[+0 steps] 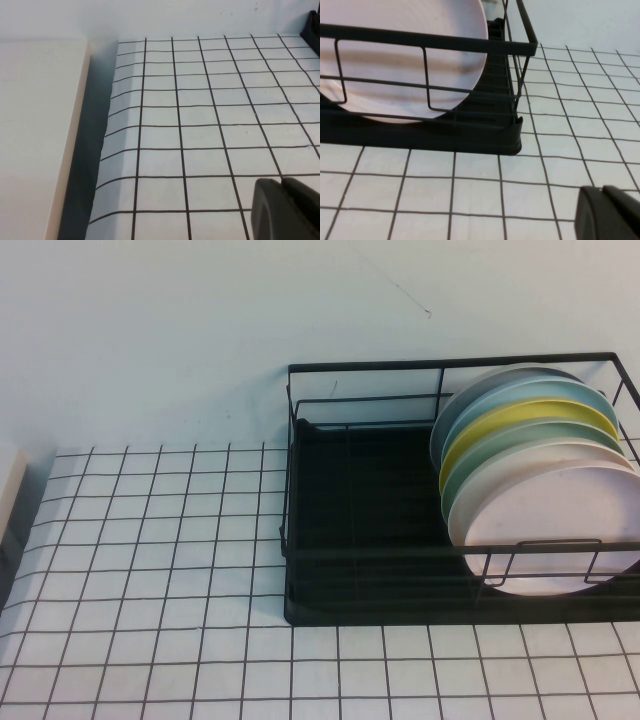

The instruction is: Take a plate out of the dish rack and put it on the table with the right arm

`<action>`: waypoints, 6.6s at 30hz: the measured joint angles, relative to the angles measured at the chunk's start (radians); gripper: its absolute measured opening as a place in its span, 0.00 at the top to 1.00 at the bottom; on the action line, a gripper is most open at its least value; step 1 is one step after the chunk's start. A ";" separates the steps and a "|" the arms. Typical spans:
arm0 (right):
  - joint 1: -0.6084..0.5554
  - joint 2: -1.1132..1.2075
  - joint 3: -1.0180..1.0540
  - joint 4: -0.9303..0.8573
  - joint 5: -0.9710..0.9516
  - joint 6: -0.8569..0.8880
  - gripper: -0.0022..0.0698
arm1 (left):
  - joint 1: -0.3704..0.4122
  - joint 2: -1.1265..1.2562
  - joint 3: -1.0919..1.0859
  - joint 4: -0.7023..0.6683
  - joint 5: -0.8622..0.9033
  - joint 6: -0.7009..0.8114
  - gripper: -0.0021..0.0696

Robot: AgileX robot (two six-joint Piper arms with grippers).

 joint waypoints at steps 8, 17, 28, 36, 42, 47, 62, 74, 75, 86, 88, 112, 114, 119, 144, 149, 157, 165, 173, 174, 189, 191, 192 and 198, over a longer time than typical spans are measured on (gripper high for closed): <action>0.000 0.000 0.000 0.000 0.000 0.000 0.97 | 0.000 0.000 0.000 0.000 0.000 0.000 0.98; 0.000 0.000 0.000 0.000 0.000 0.000 0.97 | 0.000 0.000 0.000 0.000 0.000 0.000 0.98; 0.000 0.000 0.000 0.000 0.001 0.000 0.97 | 0.000 0.000 0.000 0.000 0.000 0.000 0.98; 0.000 0.000 0.000 0.000 0.002 0.000 0.97 | 0.000 0.000 0.000 0.000 0.000 0.000 0.98; 0.000 0.000 0.000 0.000 0.002 0.000 0.97 | 0.000 0.000 0.000 0.000 0.000 0.000 0.98; 0.000 0.000 0.000 0.000 0.003 0.000 0.97 | 0.000 0.000 0.000 0.000 0.000 0.000 0.98; 0.000 0.000 0.007 -0.005 -0.336 0.000 0.97 | 0.000 0.000 0.000 0.000 0.000 0.000 0.98; 0.000 0.000 0.007 0.007 -0.978 0.064 0.97 | 0.000 0.000 0.000 0.000 0.000 0.000 0.98; 0.000 0.000 0.007 0.027 -1.005 0.069 0.97 | 0.000 0.000 0.000 0.000 0.000 0.000 0.98; 0.000 0.000 -0.099 0.068 -0.755 0.087 0.97 | 0.000 0.000 0.000 0.000 0.000 0.000 0.98; 0.000 0.000 -0.177 0.058 -0.586 0.085 0.97 | 0.000 0.000 0.000 0.000 0.000 0.000 0.98; 0.000 0.940 -0.760 0.610 0.292 -1.080 0.95 | 0.000 0.000 0.000 0.000 0.000 0.000 0.98; 0.000 1.011 -0.774 0.738 0.287 -1.239 0.90 | 0.000 0.000 0.000 0.000 0.000 0.000 0.98; 0.005 1.184 -0.821 0.895 0.271 -1.527 0.54 | 0.000 0.000 0.000 0.000 0.000 0.000 0.98; 0.009 1.525 -0.919 0.996 0.075 -1.797 0.69 | 0.000 0.000 0.000 0.000 0.000 0.000 0.98; 0.009 1.521 -0.919 0.994 0.056 -1.821 0.86 | 0.000 0.000 0.000 0.000 0.000 0.000 0.98; 0.013 1.443 -0.952 1.055 0.069 -1.824 0.87 | 0.000 0.000 0.000 0.000 0.000 0.000 0.98; 0.014 1.303 -1.041 1.214 0.132 -1.810 0.88 | 0.000 0.000 0.000 0.000 0.000 0.000 0.98; 0.014 1.162 -1.103 1.231 0.231 -1.605 0.89 | 0.000 0.000 0.000 0.000 0.000 0.000 0.98; 0.014 1.145 -1.108 1.203 0.261 -1.536 0.89 | 0.000 0.000 0.000 0.000 0.000 0.000 0.98; 0.014 1.336 -1.064 0.520 0.808 -0.775 0.89 | 0.000 0.000 0.000 0.000 0.000 0.000 0.98; 0.014 1.391 -1.034 0.482 0.790 -0.741 0.89 | 0.000 0.000 0.000 0.000 0.000 0.000 0.98; 0.014 1.417 -1.021 0.470 0.772 -0.728 0.89 | 0.000 0.000 0.000 0.000 0.000 0.000 0.98; 0.014 1.539 -0.981 0.462 0.665 -0.688 0.89 | 0.000 0.000 0.000 0.000 0.000 0.000 0.98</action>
